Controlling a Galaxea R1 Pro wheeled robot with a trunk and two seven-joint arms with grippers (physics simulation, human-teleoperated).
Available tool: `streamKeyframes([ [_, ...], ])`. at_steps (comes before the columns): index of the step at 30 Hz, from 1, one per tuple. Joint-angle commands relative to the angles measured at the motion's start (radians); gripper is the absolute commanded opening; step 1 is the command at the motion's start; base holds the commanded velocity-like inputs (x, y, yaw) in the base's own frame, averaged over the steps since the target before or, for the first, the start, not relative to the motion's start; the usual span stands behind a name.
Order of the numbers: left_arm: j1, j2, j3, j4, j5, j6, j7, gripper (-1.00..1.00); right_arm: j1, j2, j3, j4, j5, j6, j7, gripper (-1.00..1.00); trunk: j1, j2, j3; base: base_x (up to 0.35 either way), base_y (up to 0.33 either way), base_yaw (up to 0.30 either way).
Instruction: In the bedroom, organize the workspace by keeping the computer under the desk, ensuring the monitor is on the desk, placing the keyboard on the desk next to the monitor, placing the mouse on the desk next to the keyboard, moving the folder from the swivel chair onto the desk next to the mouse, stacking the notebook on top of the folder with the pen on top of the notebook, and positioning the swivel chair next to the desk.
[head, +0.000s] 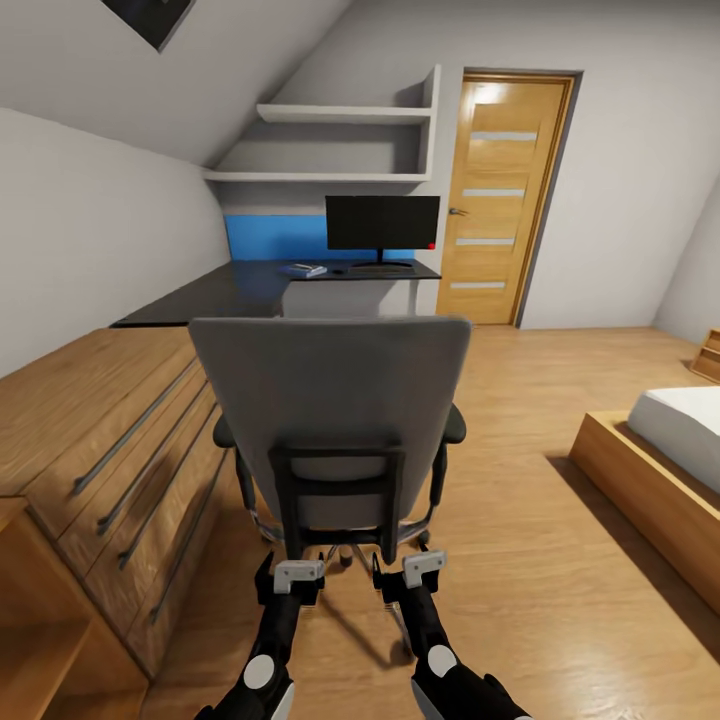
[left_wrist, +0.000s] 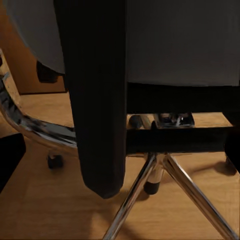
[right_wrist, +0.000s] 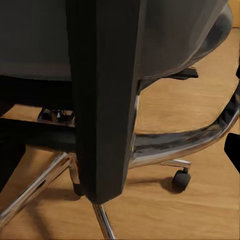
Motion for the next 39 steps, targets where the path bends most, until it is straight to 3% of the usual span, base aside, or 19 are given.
streamKeyframes([
  [1,-0.001,0.001,-0.004,0.001,0.000,-0.002,0.009,1.00,-0.001,-0.001,0.008,0.001,-0.010,-0.004,-0.006,1.00,0.000,0.000,-0.001,0.313,0.000,0.000],
  [23,-0.001,0.002,-0.004,0.001,-0.001,-0.002,0.009,1.00,-0.001,-0.003,0.006,0.001,-0.010,-0.005,-0.005,1.00,0.000,0.000,-0.001,0.320,-0.003,-0.003],
  [39,-0.001,0.007,-0.003,0.002,0.000,-0.002,0.009,1.00,-0.001,-0.004,0.007,0.001,-0.010,-0.005,-0.005,1.00,0.000,0.000,0.003,0.322,-0.074,-0.189],
])
